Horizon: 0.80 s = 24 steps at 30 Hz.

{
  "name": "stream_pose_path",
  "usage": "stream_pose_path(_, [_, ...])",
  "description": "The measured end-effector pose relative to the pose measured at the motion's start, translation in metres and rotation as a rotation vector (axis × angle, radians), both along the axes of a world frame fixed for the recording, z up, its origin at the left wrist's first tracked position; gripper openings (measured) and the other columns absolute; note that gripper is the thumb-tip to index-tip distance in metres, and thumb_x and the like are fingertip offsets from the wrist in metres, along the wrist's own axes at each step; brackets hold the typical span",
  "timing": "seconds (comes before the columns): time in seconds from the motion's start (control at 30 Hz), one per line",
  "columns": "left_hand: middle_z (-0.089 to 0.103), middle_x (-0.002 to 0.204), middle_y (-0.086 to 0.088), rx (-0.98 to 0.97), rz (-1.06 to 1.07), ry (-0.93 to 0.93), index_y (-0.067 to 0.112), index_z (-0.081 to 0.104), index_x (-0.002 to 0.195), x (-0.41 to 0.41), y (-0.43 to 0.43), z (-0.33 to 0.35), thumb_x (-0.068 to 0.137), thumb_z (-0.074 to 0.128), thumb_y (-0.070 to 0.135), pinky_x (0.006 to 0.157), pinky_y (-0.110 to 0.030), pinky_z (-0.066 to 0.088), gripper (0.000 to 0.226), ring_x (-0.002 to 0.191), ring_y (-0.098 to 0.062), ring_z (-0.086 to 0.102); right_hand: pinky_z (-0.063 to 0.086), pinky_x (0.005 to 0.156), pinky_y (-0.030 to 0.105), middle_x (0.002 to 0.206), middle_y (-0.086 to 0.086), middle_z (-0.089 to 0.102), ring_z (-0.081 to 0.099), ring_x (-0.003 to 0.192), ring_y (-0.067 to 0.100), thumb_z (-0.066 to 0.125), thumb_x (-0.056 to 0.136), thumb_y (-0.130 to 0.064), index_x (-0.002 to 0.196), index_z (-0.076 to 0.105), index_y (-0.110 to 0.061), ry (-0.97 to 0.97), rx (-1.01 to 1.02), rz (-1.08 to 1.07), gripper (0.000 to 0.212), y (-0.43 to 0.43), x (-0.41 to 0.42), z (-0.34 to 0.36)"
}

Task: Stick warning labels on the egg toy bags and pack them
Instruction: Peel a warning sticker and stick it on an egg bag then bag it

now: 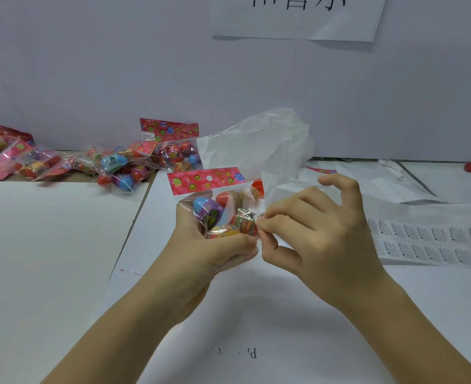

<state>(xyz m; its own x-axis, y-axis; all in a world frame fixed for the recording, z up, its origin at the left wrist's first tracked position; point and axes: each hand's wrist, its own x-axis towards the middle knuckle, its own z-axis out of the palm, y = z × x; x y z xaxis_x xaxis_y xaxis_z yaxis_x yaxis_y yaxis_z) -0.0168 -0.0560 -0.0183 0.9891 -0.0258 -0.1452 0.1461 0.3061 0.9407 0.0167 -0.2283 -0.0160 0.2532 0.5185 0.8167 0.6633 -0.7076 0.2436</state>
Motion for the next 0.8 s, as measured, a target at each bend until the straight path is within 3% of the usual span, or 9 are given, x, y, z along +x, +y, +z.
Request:
stream_pose_path(0.2, [0.073, 0.094, -0.002, 0.082, 0.022, -0.03, 0.035, 0.045, 0.114, -0.0014, -0.0014, -0.0026, 0.064, 0.079, -0.017, 0.065, -0.029, 0.06, 0.079, 0.09, -0.026, 0.074, 0.04, 0.09, 0.044, 0.071, -0.006, 0.069, 0.065, 0.065, 0.019, 0.063, 0.085, -0.019, 0.065, 0.069, -0.017, -0.016, 0.017, -0.01, 0.022, -0.0037, 0.0028, 0.0])
stream_pose_path(0.37, [0.071, 0.107, -0.009, 0.052, 0.047, -0.034, 0.032, 0.046, 0.117, -0.003, -0.0015, 0.003, 0.048, 0.079, -0.003, 0.069, -0.034, 0.062, 0.084, 0.091, -0.029, 0.074, 0.041, 0.089, 0.047, 0.076, -0.006, 0.071, 0.067, 0.071, 0.018, 0.067, 0.08, -0.025, 0.07, 0.071, -0.018, 0.069, 0.047, 0.074, 0.013, -0.005, 0.0014, 0.0032])
stream_pose_path(0.53, [0.07, 0.109, -0.01, 0.075, 0.034, -0.03, 0.031, 0.046, 0.117, -0.0023, -0.0011, 0.0014, 0.068, 0.075, -0.018, 0.073, -0.036, 0.062, 0.075, 0.093, -0.031, 0.073, 0.04, 0.09, 0.046, 0.079, -0.006, 0.072, 0.068, 0.073, 0.018, 0.067, 0.084, -0.026, 0.074, 0.073, -0.019, 0.056, 0.013, 0.05, 0.013, -0.0046, 0.0012, 0.0023])
stream_pose_path(0.8, [0.071, 0.104, -0.012, 0.068, 0.034, -0.018, 0.029, 0.046, 0.115, -0.0019, -0.0023, -0.0023, 0.069, 0.074, -0.019, 0.067, -0.032, 0.061, 0.072, 0.089, -0.03, 0.074, 0.039, 0.09, 0.044, 0.076, -0.008, 0.072, 0.067, 0.067, 0.018, 0.066, 0.083, -0.023, 0.071, 0.073, -0.019, 0.014, 0.003, 0.008, 0.014, -0.0016, 0.0011, -0.0005])
